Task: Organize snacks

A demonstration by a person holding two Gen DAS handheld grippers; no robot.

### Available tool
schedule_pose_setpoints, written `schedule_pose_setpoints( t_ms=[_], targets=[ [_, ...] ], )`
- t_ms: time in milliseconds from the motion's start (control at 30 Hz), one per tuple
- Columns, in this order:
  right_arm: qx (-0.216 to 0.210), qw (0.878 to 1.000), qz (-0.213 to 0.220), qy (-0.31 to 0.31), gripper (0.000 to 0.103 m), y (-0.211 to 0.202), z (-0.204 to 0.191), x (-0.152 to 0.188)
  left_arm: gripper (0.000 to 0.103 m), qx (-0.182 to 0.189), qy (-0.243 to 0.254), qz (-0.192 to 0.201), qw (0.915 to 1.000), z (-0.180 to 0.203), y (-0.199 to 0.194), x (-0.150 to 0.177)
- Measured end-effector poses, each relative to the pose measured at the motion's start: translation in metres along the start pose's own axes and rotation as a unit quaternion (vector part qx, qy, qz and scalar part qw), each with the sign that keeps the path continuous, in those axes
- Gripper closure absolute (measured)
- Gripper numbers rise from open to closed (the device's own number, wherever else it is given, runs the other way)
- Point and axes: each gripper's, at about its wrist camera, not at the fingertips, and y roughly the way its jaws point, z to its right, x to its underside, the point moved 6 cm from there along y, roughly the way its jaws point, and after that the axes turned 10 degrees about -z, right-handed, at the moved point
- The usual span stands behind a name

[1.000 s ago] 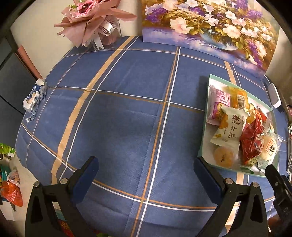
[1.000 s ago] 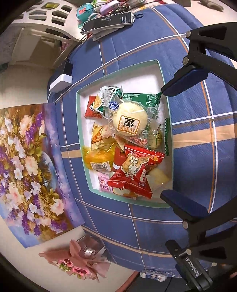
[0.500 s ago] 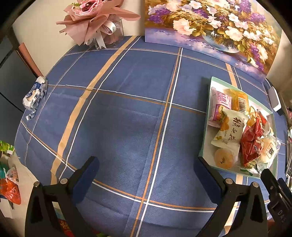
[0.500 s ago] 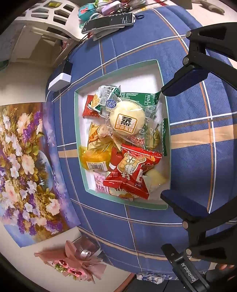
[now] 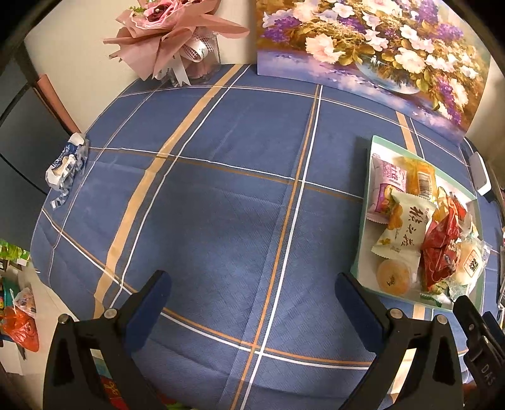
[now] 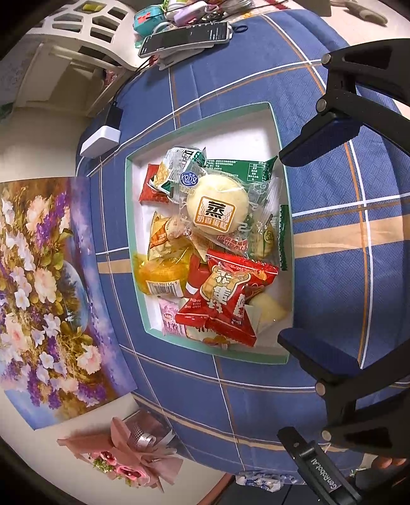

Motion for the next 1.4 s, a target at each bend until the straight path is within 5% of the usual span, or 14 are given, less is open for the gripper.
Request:
schedule_pose_setpoints(
  t_ms=[1400],
  targets=[
    [-0.001, 1.000, -0.008, -0.001, 0.000, 0.0034, -0.0010, 0.0018, 0.000, 0.005, -0.011, 0.016, 0.9998, -0.0017, -0.0052, -0.0022]
  ],
)
